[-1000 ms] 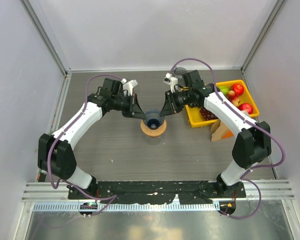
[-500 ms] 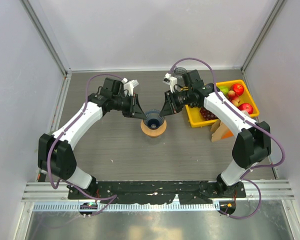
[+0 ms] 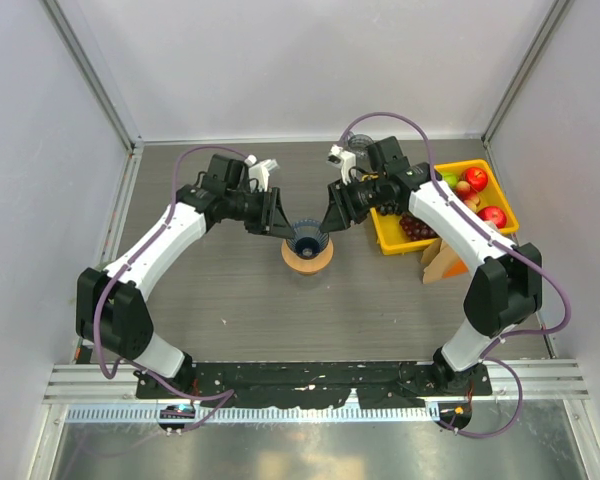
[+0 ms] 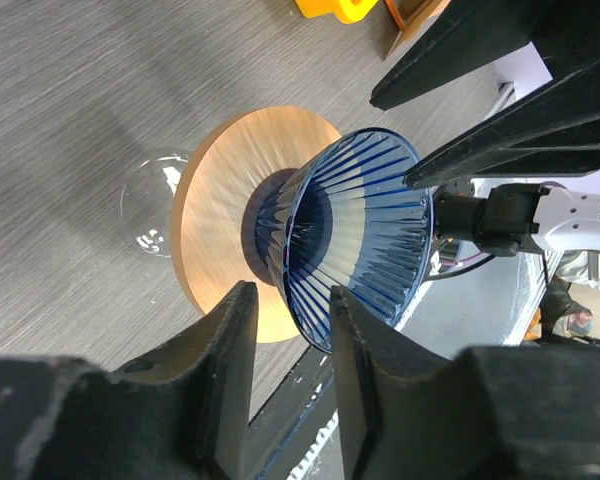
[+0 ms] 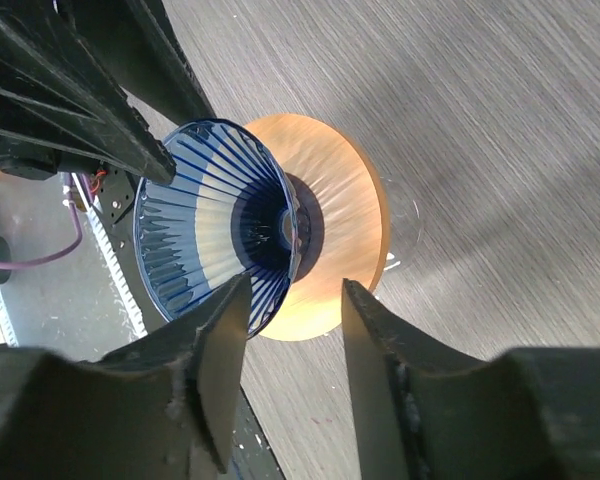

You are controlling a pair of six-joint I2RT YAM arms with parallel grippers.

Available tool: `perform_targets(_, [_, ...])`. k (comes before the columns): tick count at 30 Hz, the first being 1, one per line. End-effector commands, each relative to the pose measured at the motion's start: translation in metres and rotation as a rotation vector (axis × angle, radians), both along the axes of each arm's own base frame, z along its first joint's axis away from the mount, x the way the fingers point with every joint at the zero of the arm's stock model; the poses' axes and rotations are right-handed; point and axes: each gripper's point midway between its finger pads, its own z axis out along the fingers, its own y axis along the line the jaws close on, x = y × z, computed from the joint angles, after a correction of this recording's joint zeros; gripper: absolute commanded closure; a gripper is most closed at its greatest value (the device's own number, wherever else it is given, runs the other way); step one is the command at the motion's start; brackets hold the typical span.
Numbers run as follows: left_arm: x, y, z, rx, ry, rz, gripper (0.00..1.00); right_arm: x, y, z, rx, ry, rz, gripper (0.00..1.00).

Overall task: Place the coffee filter in the dripper
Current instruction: Adjust the coffee dripper in the dripper holder.

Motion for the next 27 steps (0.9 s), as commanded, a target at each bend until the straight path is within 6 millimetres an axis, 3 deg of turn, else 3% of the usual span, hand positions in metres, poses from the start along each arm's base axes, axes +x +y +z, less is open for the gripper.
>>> perform_targets(1, [0.003, -0.005, 0.029, -0.043, -0.061, -0.014, 0.59, 0.005, 0.004, 0.031, 0.044, -0.077, 0.017, 0.45])
perform_targets(9, [0.006, 0.003, 0.063, -0.092, -0.158, 0.013, 0.29, 0.002, 0.002, 0.089, 0.114, -0.233, 0.036, 0.17])
perform_targets(10, [0.009, 0.009, 0.066, -0.100, -0.164, 0.037, 0.18, 0.003, -0.002, 0.097, 0.117, -0.256, 0.025, 0.10])
perform_targets(12, [0.015, 0.021, 0.071, -0.125, -0.185, 0.078, 0.15, 0.003, -0.012, 0.112, 0.120, -0.304, 0.014, 0.04])
perform_targets(13, [0.018, 0.029, 0.076, -0.135, -0.207, 0.099, 0.05, 0.001, -0.017, 0.120, 0.121, -0.327, 0.010, 0.04])
perform_targets(17, [0.020, 0.056, 0.093, -0.127, -0.333, 0.141, 0.04, -0.013, -0.052, 0.133, 0.055, -0.409, 0.031, 0.03])
perform_targets(19, [0.015, 0.063, 0.101, -0.119, -0.396, 0.121, 0.04, -0.033, -0.079, 0.122, -0.046, -0.385, 0.065, 0.00])
perform_targets(20, [0.012, 0.066, 0.106, -0.118, -0.430, 0.106, 0.04, -0.032, -0.095, 0.122, -0.118, -0.459, 0.090, 0.00])
perform_targets(23, [0.003, 0.068, 0.111, -0.121, -0.483, 0.065, 0.03, -0.054, -0.127, 0.100, -0.289, -0.463, 0.202, 0.00])
perform_targets(27, [-0.013, 0.063, 0.111, -0.171, -0.495, 0.008, 0.05, -0.056, -0.168, 0.060, -0.537, -0.464, 0.322, 0.09])
